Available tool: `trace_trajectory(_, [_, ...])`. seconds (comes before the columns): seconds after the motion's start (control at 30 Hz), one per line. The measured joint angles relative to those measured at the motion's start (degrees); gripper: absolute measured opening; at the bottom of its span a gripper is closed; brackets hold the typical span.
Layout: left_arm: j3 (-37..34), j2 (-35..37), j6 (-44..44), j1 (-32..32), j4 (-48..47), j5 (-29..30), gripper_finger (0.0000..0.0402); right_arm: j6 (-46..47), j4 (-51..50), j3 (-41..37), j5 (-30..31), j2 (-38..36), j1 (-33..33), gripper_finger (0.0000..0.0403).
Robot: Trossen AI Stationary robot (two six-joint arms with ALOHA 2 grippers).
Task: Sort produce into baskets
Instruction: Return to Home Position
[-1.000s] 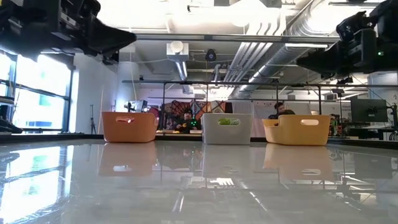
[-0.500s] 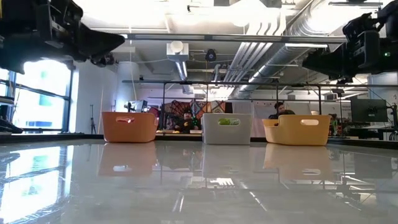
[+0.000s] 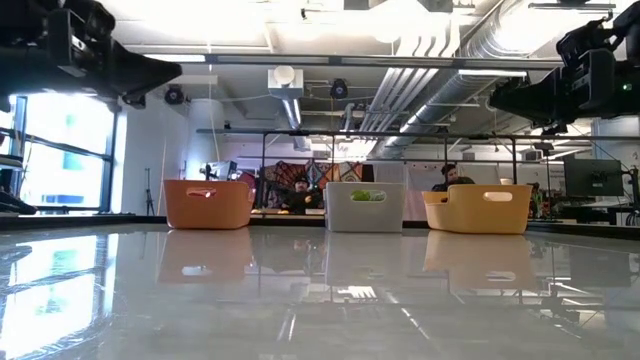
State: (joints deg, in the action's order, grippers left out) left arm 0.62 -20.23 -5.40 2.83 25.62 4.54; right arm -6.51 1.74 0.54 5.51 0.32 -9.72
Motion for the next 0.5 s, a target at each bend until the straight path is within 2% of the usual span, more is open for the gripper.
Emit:
trace_trajectory(0.3, [0.0,20.2,3.7,0.0,-21.3,5.7,0.0,0.2,0.1,0.0,0.8,0.0,0.0,0.0])
trace_trajectory(0.5, [0.2,20.1,3.6,-0.7,-23.1,7.5,0.0,0.4,0.2,0.0,1.0,0.0,-0.8,0.0])
